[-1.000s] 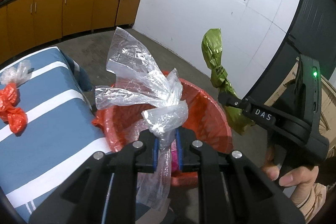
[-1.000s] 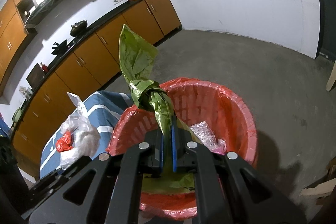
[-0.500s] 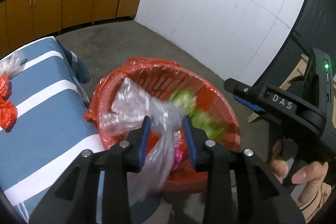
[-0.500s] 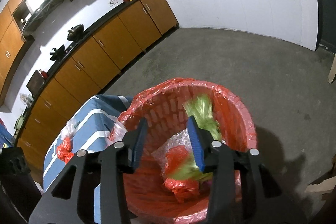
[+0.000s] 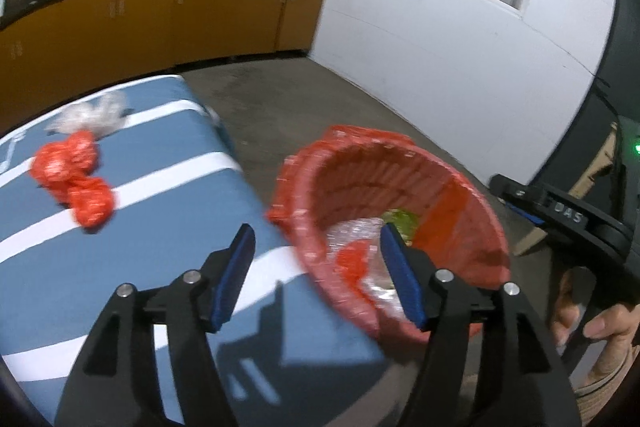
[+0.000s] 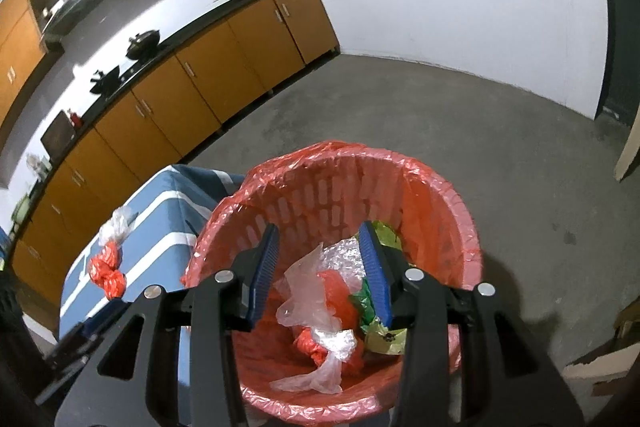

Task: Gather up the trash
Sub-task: 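Move the left tool to the table and grasp the red bag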

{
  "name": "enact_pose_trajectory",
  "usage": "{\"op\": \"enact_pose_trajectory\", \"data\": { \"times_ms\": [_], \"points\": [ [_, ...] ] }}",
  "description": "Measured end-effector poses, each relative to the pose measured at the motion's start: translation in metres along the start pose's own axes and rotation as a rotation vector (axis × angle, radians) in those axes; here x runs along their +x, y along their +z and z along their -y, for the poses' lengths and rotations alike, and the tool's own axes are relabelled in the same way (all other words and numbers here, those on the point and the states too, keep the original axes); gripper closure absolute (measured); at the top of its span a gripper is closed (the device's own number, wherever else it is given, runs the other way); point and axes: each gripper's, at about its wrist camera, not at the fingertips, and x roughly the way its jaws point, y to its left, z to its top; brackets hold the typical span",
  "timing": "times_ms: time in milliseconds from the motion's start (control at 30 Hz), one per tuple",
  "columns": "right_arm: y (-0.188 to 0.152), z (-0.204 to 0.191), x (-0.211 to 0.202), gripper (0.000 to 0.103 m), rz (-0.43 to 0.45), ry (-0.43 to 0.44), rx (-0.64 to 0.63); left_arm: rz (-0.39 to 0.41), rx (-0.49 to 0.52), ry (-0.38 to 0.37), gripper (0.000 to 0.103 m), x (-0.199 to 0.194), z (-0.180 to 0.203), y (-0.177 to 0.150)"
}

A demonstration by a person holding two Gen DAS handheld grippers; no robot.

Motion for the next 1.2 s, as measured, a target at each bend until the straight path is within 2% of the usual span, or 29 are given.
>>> {"op": "enact_pose_trajectory", "data": {
  "times_ms": [333, 400, 467, 567, 767, 900, 967, 1033, 1100, 1133, 1200],
  "points": [
    [-0.003, -0.033, 0.006, 0.060, -0.016, 0.034, -0.085, 0.047, -0.115, 0.194, 0.036, -0.024, -0.075, -0.003],
    [-0.005, -0.041, 0.008, 0.060, -0.026, 0.045, -0.106, 0.065, -0.136, 0.251, 0.036, -0.027, -0.091, 0.000],
    [-0.006, -0.050, 0.010, 0.060, -0.032, 0.062, -0.127, 0.092, -0.164, 0.330, 0.032, -0.026, -0.113, 0.009],
    [-0.007, -0.066, 0.013, 0.060, -0.036, 0.090, -0.163, 0.116, -0.207, 0.428, 0.030, -0.019, -0.146, 0.022],
    [-0.011, -0.090, 0.025, 0.055, -0.058, 0.126, -0.210, 0.069, -0.256, 0.517, 0.030, 0.010, -0.188, 0.048],
    [-0.014, -0.103, 0.034, 0.055, -0.077, 0.140, -0.238, -0.007, -0.283, 0.535, 0.031, 0.035, -0.208, 0.053],
    [-0.015, -0.110, 0.038, 0.055, -0.084, 0.147, -0.252, -0.041, -0.308, 0.525, 0.039, 0.044, -0.216, 0.051],
    [-0.016, -0.117, 0.041, 0.055, -0.088, 0.155, -0.263, -0.069, -0.332, 0.483, 0.048, 0.052, -0.224, 0.047],
    [-0.016, -0.126, 0.044, 0.055, -0.093, 0.167, -0.277, -0.064, -0.332, 0.462, 0.057, 0.052, -0.225, 0.044],
    [-0.017, -0.131, 0.045, 0.055, -0.095, 0.175, -0.284, -0.058, -0.326, 0.450, 0.065, 0.051, -0.225, 0.043],
    [-0.019, -0.147, 0.049, 0.055, -0.104, 0.200, -0.309, -0.049, -0.319, 0.438, 0.069, 0.044, -0.223, 0.040]
  ]
}}
